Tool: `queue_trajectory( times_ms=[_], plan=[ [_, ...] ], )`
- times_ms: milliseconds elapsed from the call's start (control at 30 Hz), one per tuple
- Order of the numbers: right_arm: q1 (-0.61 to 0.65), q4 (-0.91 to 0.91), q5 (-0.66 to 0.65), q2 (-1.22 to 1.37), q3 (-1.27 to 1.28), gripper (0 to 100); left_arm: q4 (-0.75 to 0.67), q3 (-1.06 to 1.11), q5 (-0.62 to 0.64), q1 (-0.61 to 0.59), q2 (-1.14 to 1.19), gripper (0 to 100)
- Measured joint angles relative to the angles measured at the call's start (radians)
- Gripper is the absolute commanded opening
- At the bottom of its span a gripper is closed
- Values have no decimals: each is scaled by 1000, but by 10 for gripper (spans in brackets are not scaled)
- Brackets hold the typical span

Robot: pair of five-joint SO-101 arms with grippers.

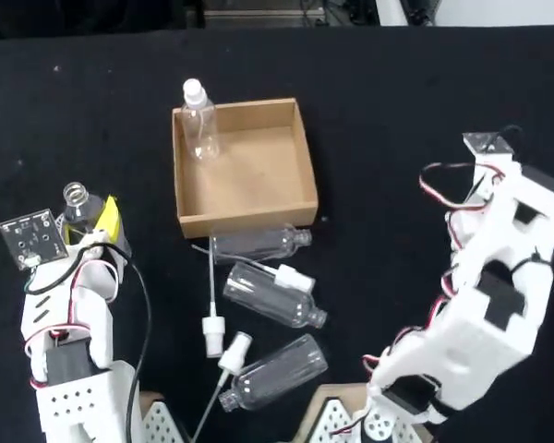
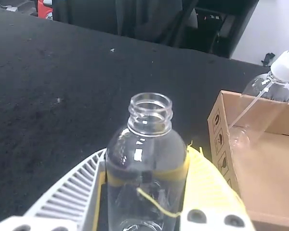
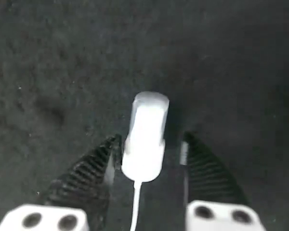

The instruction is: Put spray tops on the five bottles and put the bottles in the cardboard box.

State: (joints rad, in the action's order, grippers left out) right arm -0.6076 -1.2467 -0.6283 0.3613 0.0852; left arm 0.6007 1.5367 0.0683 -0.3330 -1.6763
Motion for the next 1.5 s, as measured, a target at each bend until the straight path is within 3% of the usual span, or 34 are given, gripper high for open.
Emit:
queue_trajectory(
  times_ms=[133,300,533,633,700,867,1033,1200,1500],
  plan=[
    [-3,-107,-32,77,-120,305,0,0,0,0,0,84],
    [-3,-181,-55,143,-195,276,0,0,0,0,0,84],
    [-3,-186,-57,181,-193,185,0,0,0,0,0,85],
    [-6,-173,-51,175,-172,79,0,0,0,0,0,87],
    [-15,-157,-51,150,-144,5,0,0,0,0,0,87],
    [-15,-149,-48,21,-43,11,-21,9,0,0,0,87],
    [-11,-150,2,-209,40,11,-203,121,0,0,0,87],
    [106,-157,92,-453,120,11,-420,144,0,0,0,84],
    [388,-157,311,-790,198,11,-456,147,0,0,0,84]
  ],
)
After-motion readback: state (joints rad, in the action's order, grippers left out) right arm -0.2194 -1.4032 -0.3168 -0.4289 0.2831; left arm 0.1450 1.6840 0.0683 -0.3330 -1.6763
